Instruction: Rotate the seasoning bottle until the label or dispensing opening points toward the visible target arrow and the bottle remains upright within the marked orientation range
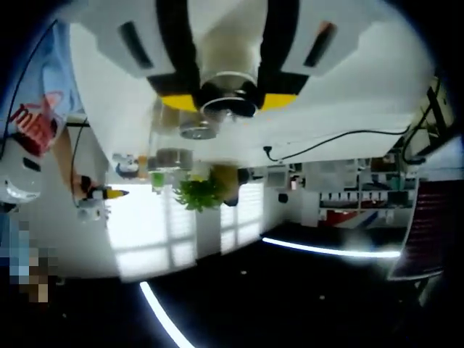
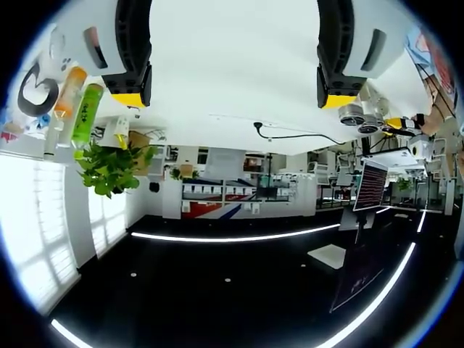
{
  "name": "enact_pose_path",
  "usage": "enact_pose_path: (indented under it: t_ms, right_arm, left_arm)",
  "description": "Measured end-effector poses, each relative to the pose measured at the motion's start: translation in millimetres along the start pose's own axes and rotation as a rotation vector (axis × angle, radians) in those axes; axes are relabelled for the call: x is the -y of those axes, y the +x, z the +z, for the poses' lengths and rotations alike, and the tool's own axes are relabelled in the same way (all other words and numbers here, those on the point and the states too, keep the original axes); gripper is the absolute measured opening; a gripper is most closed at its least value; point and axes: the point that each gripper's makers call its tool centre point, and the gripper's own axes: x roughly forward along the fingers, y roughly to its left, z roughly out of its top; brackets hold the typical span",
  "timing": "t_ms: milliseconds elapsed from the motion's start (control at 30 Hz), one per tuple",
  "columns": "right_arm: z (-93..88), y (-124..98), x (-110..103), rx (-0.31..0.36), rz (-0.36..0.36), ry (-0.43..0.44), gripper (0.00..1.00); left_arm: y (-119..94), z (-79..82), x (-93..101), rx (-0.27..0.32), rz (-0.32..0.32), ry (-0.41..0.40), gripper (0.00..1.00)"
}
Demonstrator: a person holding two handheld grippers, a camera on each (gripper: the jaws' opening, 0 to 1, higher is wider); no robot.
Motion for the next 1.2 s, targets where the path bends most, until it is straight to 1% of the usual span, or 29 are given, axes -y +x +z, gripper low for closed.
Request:
enact_pose_path:
  t_ms: [100, 300, 500, 700, 767, 867, 1000, 1200]
  right_arm:
    - [-0.7, -0.2, -1.8, -0.002, 0.011, -0.002, 0.98]
    - [0.0, -1.0, 1.7, 0.002, 0.001, -0.004, 0.98]
    - [-0.7, -0.2, 0.0, 0.001, 0.007, -0.003, 0.98]
    - [-1.6, 0.1, 0.5, -0.001, 0.007, 0.0, 0.98]
    - [-0.9, 0.0, 1.1, 0.0, 0.007, -0.002, 0.98]
    - [-0.1, -0.1, 2.2, 0.003, 0.005, -0.004, 0.98]
    - [-0.8, -0.4, 2.9, 0.001, 0.003, -0.001, 0.98]
    - [0.5, -2.1, 1.9, 0.006, 0.003, -0.008, 0.98]
  left_arm:
    - [0.7, -0.1, -0.1, 0.001, -0.018, -0.005, 0.32]
    - [1.8, -0.4, 1.0, -0.004, -0.059, -0.01, 0.32]
    - [1.6, -1.0, 1.3, -0.011, -0.116, -0.012, 0.32]
    - [-0.1, -1.5, -1.2, 0.013, -0.164, -0.026, 0.33]
    - [0.4, -0.8, -0.9, 0.015, -0.165, -0.029, 0.33]
    - [0.4, -0.9, -0.1, 0.006, -0.178, -0.004, 0.33]
    - [-0.2, -1.4, -0.2, 0.01, -0.183, 0.027, 0.33]
    - [0.2, -1.0, 0.9, 0.014, -0.188, 0.023, 0.33]
